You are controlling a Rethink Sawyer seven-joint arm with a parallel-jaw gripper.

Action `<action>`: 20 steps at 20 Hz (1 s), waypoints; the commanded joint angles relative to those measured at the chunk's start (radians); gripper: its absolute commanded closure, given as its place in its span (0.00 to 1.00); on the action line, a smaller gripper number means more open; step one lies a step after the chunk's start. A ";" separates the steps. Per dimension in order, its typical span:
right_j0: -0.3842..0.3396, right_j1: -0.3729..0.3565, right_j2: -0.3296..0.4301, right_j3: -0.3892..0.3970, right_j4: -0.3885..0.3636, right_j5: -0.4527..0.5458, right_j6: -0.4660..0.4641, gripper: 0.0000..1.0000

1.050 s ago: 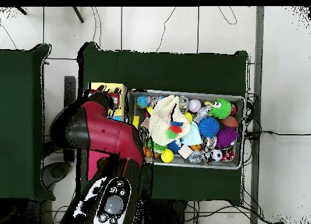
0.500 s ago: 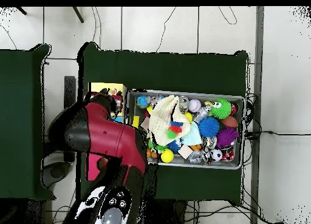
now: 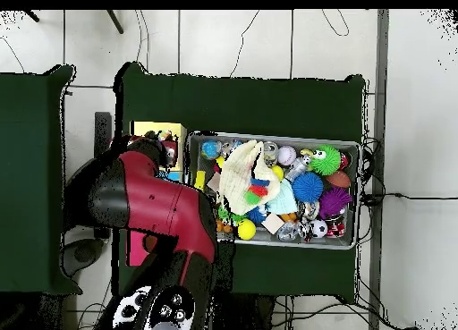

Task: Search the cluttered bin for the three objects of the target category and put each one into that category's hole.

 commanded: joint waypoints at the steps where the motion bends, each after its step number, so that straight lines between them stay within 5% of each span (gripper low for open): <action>1: -0.022 0.004 0.041 0.071 0.016 0.163 0.246 1.00; 11: -0.017 0.014 0.006 0.060 -0.016 0.203 0.225 1.00; 20: -0.052 0.021 0.035 0.109 -0.039 0.142 0.173 1.00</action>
